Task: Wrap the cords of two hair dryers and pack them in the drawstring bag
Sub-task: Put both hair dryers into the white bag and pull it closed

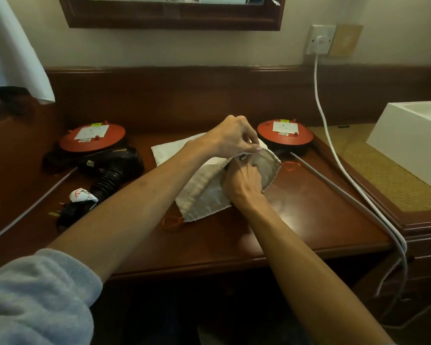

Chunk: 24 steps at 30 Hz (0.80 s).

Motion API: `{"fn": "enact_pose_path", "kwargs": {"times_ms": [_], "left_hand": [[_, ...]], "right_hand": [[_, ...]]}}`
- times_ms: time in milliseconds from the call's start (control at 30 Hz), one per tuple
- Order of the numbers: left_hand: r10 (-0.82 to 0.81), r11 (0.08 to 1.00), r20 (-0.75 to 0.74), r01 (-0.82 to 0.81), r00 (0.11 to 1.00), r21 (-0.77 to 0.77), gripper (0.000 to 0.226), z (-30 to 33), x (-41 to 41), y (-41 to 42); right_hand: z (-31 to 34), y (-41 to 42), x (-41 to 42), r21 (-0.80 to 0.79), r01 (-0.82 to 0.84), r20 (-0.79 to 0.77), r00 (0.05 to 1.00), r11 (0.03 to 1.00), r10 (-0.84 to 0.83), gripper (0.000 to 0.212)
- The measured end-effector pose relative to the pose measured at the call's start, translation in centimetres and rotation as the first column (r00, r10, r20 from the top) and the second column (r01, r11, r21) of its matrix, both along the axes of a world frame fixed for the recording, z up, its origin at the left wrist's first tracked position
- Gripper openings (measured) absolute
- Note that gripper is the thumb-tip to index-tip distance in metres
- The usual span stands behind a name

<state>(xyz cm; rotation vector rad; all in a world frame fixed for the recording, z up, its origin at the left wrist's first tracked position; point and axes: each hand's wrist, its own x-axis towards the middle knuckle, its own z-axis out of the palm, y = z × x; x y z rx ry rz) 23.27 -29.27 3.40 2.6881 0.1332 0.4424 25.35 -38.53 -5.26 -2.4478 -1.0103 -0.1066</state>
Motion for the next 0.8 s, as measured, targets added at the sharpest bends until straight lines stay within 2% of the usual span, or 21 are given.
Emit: {"fn": "enact_pose_path", "kwargs": {"times_ms": [100, 167, 200, 233, 300, 367, 433, 533, 700, 733, 800], "left_hand": [[-0.005, 1.000, -0.015, 0.004, 1.000, -0.010, 0.019, 0.0, -0.2, 0.1], [0.001, 1.000, 0.004, -0.001, 1.000, -0.015, 0.019, 0.1, -0.4, 0.5], [0.008, 1.000, 0.022, -0.008, 1.000, -0.013, 0.019, 0.2, -0.5, 0.5], [0.018, 1.000, 0.049, -0.018, 0.999, -0.011, 0.020, 0.3, -0.6, 0.6], [0.042, 0.999, 0.115, -0.041, 0.992, -0.012, 0.023, 0.5, -0.4, 0.6], [0.054, 0.999, 0.143, -0.053, 0.988, -0.011, 0.024, 0.9, -0.1, 0.5], [0.047, 0.999, 0.139, -0.047, 0.989, -0.004, 0.024, 1.2, 0.2, 0.2], [0.020, 1.000, 0.127, -0.022, 0.992, 0.014, 0.024, 1.7, 0.3, -0.1], [0.011, 0.999, 0.110, -0.015, 0.994, 0.034, 0.025, 2.0, 0.0, 0.0], [0.013, 0.999, 0.110, -0.017, 0.994, 0.034, 0.025, 2.0, -0.1, 0.1], [0.018, 0.999, 0.115, -0.022, 0.993, 0.039, 0.025, 2.0, -0.1, 0.3]], "right_hand": [[-0.3, 0.8, 1.1, 0.035, -0.021, -0.100, 0.995, 0.999, 0.024, 0.038], [-0.6, 0.9, 2.0, 0.121, -0.039, -0.171, 0.983, 0.992, 0.059, 0.034], [-0.6, 0.6, 2.4, 0.134, -0.049, -0.213, 0.974, 0.990, 0.077, 0.038], [-0.6, 0.3, 2.8, 0.102, -0.082, -0.261, 0.959, 0.991, 0.106, 0.049], [-0.3, -0.6, 3.0, -0.059, -0.212, -0.341, 0.923, 0.976, 0.180, 0.088], [-0.4, -1.6, 2.8, -0.178, -0.276, -0.325, 0.923, 0.945, 0.208, 0.111], [-1.0, -2.2, 2.4, -0.130, -0.252, -0.222, 0.950, 0.959, 0.219, 0.106], [-1.6, -2.1, 2.4, 0.006, -0.209, -0.103, 0.973, 0.978, 0.208, 0.077], [-1.3, -1.3, 2.7, 0.155, -0.124, -0.122, 0.982, 0.980, 0.144, 0.051], [-1.2, -1.4, 2.9, 0.154, -0.132, -0.175, 0.972, 0.979, 0.159, 0.054], [-0.4, -2.4, 3.7, 0.002, -0.251, -0.346, 0.908, 0.968, 0.236, 0.085]]}}
